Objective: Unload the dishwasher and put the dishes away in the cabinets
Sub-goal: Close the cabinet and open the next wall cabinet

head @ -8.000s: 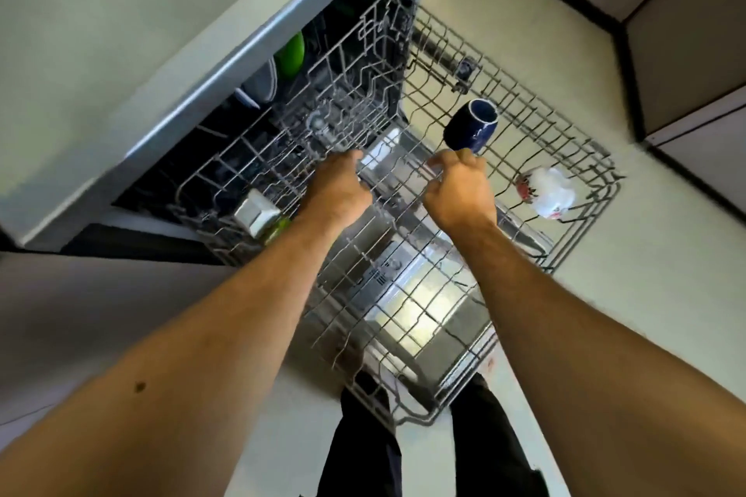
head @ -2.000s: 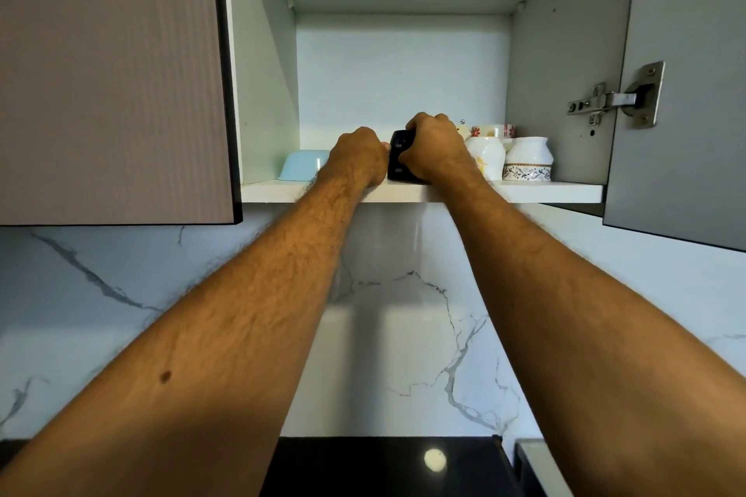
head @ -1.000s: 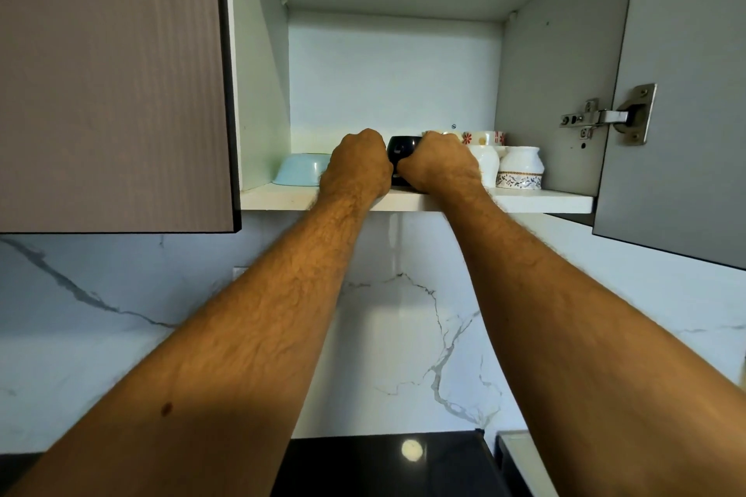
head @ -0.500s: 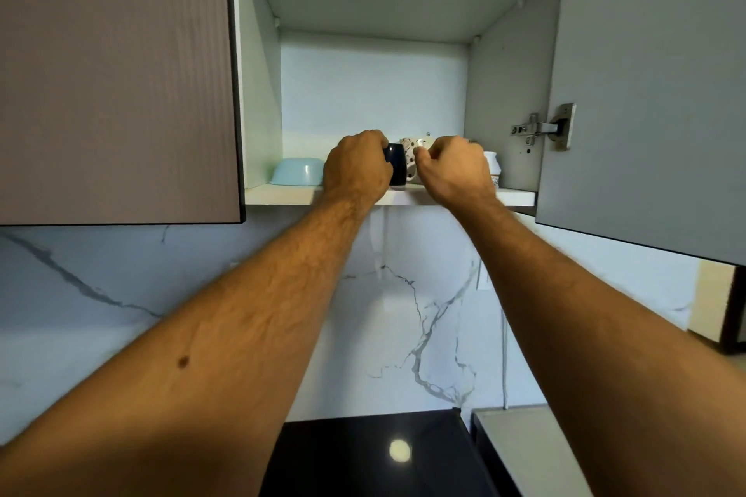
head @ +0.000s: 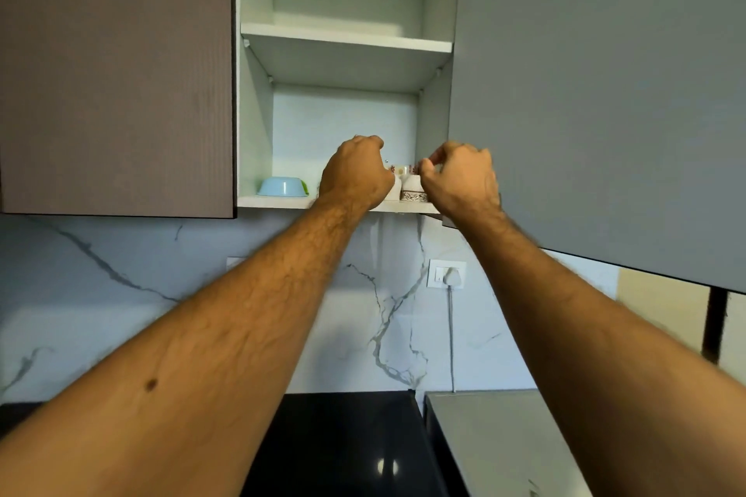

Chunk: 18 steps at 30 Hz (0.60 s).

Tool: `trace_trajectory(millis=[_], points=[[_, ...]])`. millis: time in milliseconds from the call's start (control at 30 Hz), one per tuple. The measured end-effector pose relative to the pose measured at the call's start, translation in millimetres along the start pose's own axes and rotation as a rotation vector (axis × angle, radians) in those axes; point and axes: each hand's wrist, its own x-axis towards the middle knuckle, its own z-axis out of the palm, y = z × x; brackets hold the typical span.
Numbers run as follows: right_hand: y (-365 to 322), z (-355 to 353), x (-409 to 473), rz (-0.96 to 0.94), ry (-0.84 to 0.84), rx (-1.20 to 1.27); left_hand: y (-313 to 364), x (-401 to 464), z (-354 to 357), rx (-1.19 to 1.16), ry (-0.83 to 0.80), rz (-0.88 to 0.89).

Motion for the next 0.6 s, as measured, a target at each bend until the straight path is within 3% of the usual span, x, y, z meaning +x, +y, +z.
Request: trace_trajectory(millis=[367, 600], points=[[7.8, -167.0, -44.4, -0.06, 0.13, -0.077, 131.4, -93.8, -63.8, 0.017, 0.019, 0.079], [25.1, -224.7, -63.1, -0.011, 0.235, -0.149, 190.4, -123.1, -73.2, -0.04, 0.016, 0.119]])
